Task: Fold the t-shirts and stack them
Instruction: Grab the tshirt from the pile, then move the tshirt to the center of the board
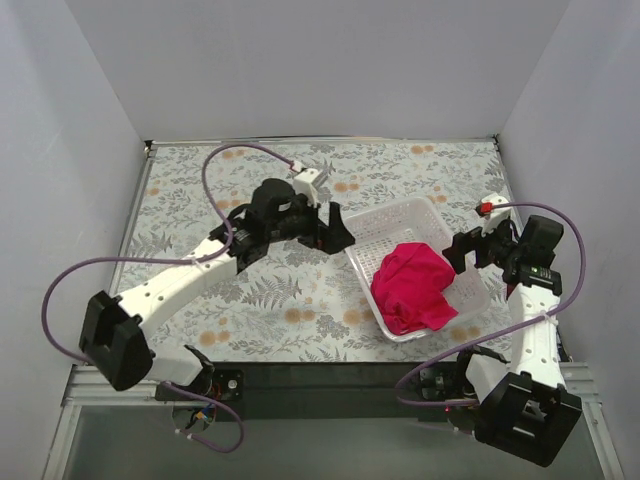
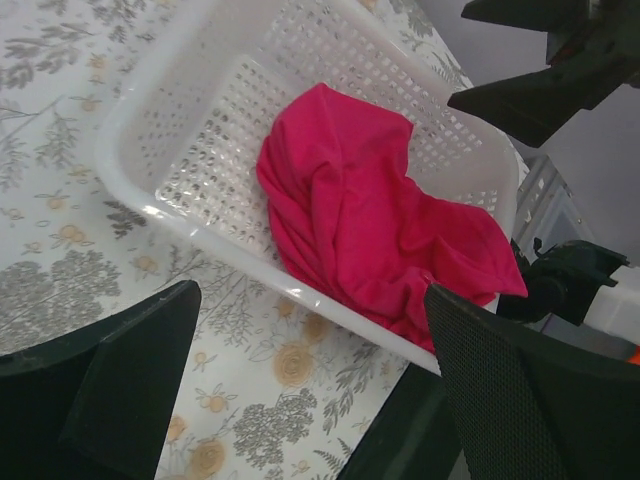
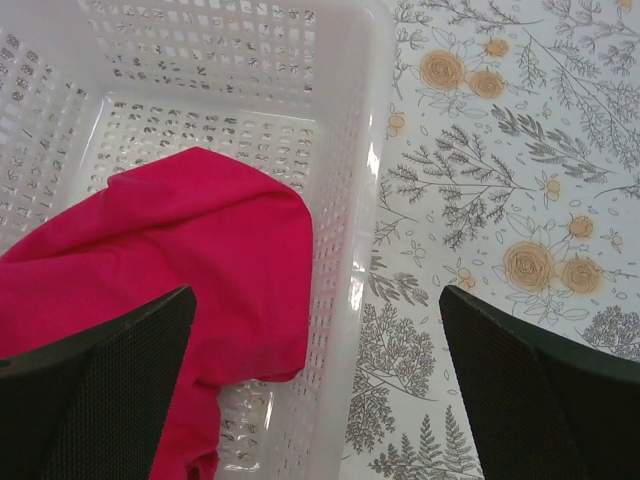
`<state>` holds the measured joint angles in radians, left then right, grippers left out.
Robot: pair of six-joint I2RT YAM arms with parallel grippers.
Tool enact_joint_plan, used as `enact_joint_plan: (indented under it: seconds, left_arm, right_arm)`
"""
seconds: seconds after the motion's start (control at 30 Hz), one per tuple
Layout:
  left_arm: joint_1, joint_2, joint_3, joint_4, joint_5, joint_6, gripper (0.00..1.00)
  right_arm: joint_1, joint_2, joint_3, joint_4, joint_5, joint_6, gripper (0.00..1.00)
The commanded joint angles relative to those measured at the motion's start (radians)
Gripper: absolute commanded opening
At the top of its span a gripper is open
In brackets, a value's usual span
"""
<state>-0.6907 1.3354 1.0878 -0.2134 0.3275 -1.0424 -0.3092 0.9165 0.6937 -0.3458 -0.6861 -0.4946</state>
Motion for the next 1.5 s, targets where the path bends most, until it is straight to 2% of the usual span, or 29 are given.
enact_joint_plan:
  seconds: [0.0, 0.3, 0.4, 0.53, 0.63, 0.67, 0.7, 0.73, 0.77, 0.8, 0.87, 1.1, 1.23, 1.47]
  left_arm:
    - [-0.111, 0.114, 0.108, -0.075, -0.096, -0.047, 0.87]
    - [-0.312, 0.519, 0.357, -0.138, -0.281, -0.084, 0.84]
    - [-0.34, 0.605, 0.451, -0.158, -0.355, -0.07, 0.81]
    - [-0.348, 0.735, 0.56, -0.21, -0.377, -0.065, 0.76]
    - [-0.359, 0.791, 0.606, -0.222, -0.378, -0.056, 0.59]
    - [-0.363, 0.795, 0.612, -0.222, -0.384, -0.053, 0.47]
    - [-0.365, 0.794, 0.619, -0.218, -0.393, -0.051, 0.25]
    - [-0.368, 0.791, 0.623, -0.215, -0.398, -0.048, 0.1]
    - [-0.369, 0.782, 0.627, -0.21, -0.403, -0.048, 0.01]
    - [-0.371, 0.754, 0.624, -0.204, -0.418, -0.041, 0.0]
    - [-0.371, 0.711, 0.618, -0.182, -0.453, -0.035, 0.0]
    - [-0.366, 0.388, 0.538, -0.109, -0.565, 0.041, 0.0]
    - [-0.363, 0.181, 0.494, -0.104, -0.657, 0.091, 0.0]
    - [-0.359, -0.027, 0.5, -0.148, -0.751, 0.159, 0.0]
  right_arm:
    - [-0.033, -0.01, 0.0, 0.025, -0.079, 0.01, 0.98]
    - [-0.07, -0.018, -0.014, 0.036, -0.082, 0.045, 0.98]
    - [-0.074, -0.022, -0.017, 0.034, -0.101, 0.045, 0.98]
    - [-0.08, -0.03, -0.019, 0.033, -0.113, 0.047, 0.98]
    - [-0.085, -0.036, -0.02, 0.034, -0.119, 0.047, 0.98]
    - [-0.085, -0.036, -0.019, 0.034, -0.121, 0.047, 0.98]
    - [-0.085, -0.038, -0.019, 0.033, -0.125, 0.048, 0.98]
    - [-0.085, -0.038, -0.019, 0.034, -0.127, 0.048, 0.98]
    - [-0.085, -0.041, -0.019, 0.034, -0.128, 0.048, 0.98]
    - [-0.085, -0.042, -0.019, 0.034, -0.13, 0.048, 0.98]
    - [-0.087, -0.045, -0.019, 0.034, -0.132, 0.048, 0.98]
    - [-0.087, -0.05, -0.019, 0.033, -0.133, 0.048, 0.98]
    - [-0.087, -0.05, -0.019, 0.034, -0.13, 0.048, 0.98]
    - [-0.087, -0.045, -0.022, 0.034, -0.133, 0.047, 0.98]
